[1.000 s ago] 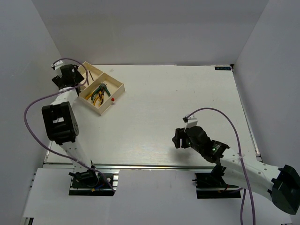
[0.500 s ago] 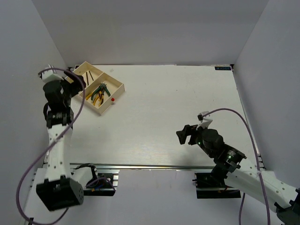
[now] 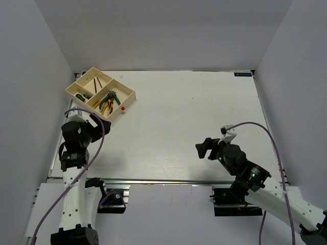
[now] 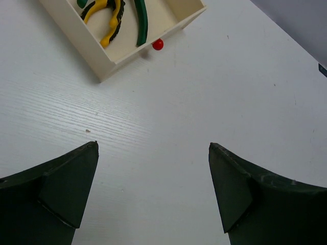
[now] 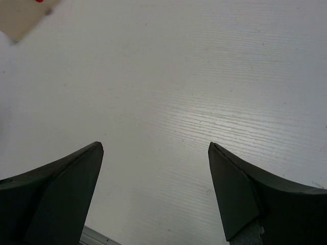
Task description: Sort the tools into containers
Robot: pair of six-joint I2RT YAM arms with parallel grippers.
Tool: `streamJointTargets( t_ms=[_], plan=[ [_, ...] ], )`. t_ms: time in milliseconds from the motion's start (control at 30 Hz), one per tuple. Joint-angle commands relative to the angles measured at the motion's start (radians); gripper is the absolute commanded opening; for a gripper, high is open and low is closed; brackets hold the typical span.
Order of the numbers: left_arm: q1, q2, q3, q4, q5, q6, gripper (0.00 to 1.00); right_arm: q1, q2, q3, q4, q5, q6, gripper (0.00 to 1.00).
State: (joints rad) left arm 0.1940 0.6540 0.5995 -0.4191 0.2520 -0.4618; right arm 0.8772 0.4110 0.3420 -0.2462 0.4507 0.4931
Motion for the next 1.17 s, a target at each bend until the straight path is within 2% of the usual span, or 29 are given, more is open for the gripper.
streamJointTargets(
  t_ms=[0, 333, 567, 1133],
  plan=[
    [-0.001, -0.039, 0.037, -0.072, 0.039, 0.034, 0.98, 0.002, -0.021, -0.011, -0.011, 0.048, 0.035, 0.89],
    [0.009, -0.033, -0.033, -0.014, 0.139, -0.023, 0.98, 0.002, -0.127, -0.077, -0.016, 0.085, 0.041, 0.89],
    [0.009, -0.03, 0.002, -0.058, 0.106, -0.002, 0.98, 0.002, -0.19, -0.09, -0.022, 0.082, 0.033, 0.89],
    [0.018, -0.004, -0.012, -0.03, 0.127, -0.014, 0.98, 0.003, -0.195, -0.103, -0.008, 0.062, 0.019, 0.89]
  ],
)
